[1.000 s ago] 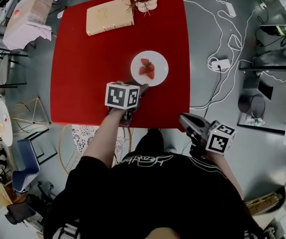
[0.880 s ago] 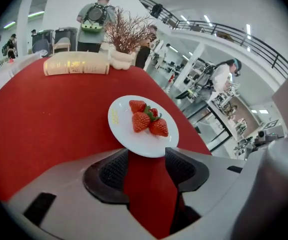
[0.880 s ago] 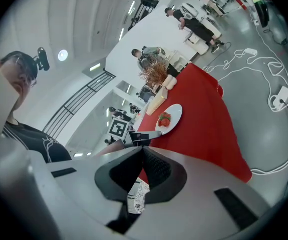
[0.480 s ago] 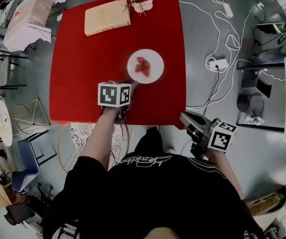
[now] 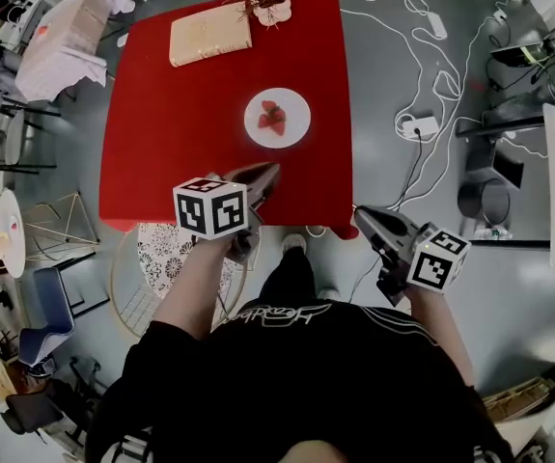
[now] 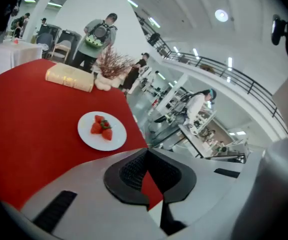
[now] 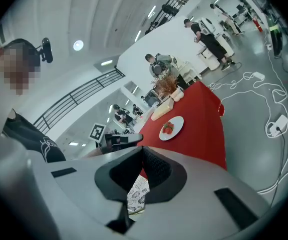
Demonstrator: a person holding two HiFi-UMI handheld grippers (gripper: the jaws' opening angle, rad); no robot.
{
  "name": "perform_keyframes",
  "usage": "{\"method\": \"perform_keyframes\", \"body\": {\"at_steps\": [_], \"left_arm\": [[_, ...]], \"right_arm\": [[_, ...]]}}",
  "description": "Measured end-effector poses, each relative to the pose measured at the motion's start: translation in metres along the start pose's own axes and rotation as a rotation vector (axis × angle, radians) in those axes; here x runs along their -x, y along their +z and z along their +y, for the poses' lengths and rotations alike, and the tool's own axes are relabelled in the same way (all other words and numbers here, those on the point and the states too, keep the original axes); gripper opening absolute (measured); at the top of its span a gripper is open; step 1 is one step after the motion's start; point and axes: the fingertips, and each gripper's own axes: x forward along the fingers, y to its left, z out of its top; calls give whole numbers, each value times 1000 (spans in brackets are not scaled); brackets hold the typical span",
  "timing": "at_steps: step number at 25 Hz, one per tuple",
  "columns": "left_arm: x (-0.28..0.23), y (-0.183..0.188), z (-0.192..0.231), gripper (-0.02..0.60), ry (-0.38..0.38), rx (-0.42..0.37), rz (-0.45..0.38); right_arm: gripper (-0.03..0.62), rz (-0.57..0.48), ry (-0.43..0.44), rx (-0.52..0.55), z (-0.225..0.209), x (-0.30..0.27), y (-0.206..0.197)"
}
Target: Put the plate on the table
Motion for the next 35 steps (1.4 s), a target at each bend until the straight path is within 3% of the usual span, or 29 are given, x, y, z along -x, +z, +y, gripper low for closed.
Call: {"method": "perform_keyframes", "body": {"at_steps": [7,11,13,19,25,31,35], "left_arm": [[37,-25,-101,6,-163,-34,-124],[70,-37,-158,6,-293,25,-187],[87,-43,-184,6,-335,18,-213],[111,-89,-243,6,-340,-79,-281],[174,-82,-268,6,-337,-93,-295],[148,-149,-311,6,-304,-167,-321],[150,-162,-318,6,-296,-180,-320]], "right_arm": [[7,-45,55,95,43,44,-2],[8,-52,64,143,70,70,-11],[7,-58,81,168,90,81,-15],[6,-46,154,241,125,121,-50],[7,-10,180,260,197,120,-46],[6,-65,247,296,177,180,-94],[6,-74,267,310,183,189,-100]]}}
